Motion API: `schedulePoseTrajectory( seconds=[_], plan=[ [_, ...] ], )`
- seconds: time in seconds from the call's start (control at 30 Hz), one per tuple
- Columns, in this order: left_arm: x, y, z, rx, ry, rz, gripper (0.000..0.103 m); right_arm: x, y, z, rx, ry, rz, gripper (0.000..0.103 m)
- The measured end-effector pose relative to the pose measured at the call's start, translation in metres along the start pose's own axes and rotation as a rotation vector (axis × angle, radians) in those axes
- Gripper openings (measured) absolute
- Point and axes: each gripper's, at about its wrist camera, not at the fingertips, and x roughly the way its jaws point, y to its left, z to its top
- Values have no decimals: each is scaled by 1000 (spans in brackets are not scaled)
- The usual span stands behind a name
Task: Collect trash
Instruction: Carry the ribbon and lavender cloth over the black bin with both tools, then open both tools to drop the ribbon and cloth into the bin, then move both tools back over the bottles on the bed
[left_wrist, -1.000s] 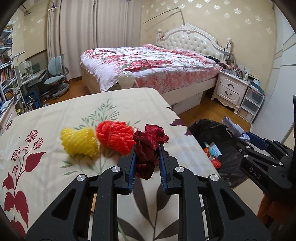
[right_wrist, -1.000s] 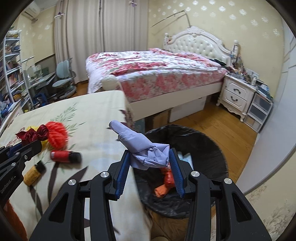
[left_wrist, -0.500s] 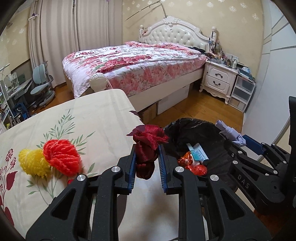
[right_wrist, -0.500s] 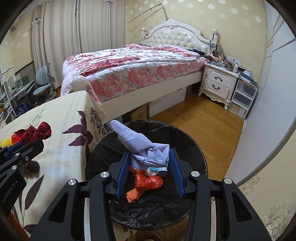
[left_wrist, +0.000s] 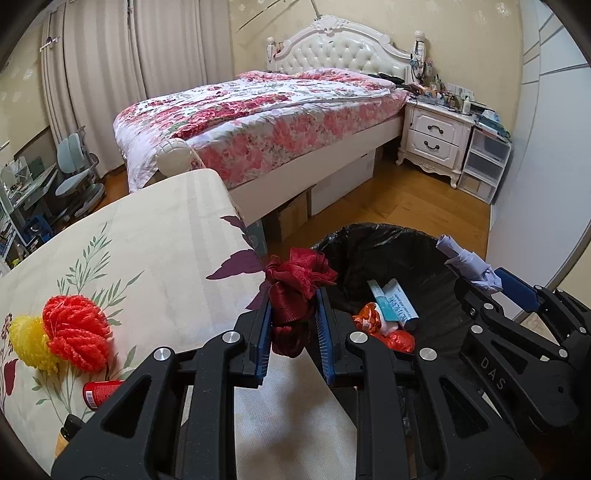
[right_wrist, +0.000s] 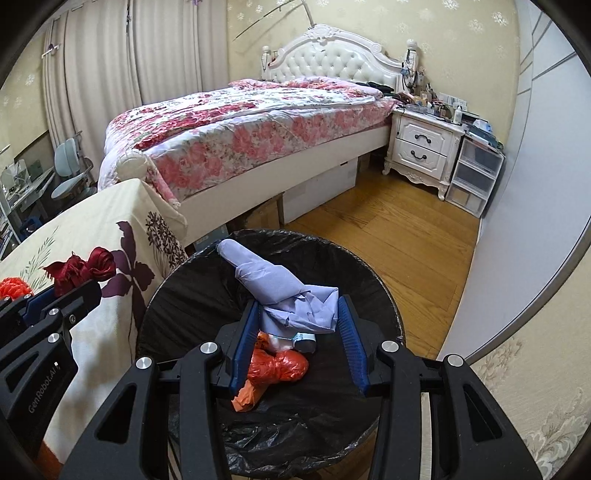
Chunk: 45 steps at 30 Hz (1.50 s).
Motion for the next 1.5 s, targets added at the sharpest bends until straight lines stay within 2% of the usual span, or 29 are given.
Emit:
schedulePoseTrajectory(
  seconds=[0.4,0.43,0.5,0.53,0.73,0.87,1.0,1.5],
  plan=[
    [17,-10,2,24,34,5,22,10,-13,-1,43,18,-19,45],
    [16,-10,2,23,32,6,25,10,-14,-1,47,17,-18,47],
    [16,-11,4,26,30,7,42,9,-16,0,54,10,-23,54],
    [16,-11,4,27,23,13,55,8,-17,0,55,7,-26,54],
    [9,-9,4,27,5,26,68,6,-20,0,61,3,-40,57],
    [3,-6,4,22,-1,37,75,3,-19,-2,55,-2,-49,62],
    [-9,2,2,3,-6,45,78,-3,-17,-4,48,-7,-44,67],
    [-54,62,-36,-78,6,127,79,-31,29,-23,-50,5,59,69]
  ],
)
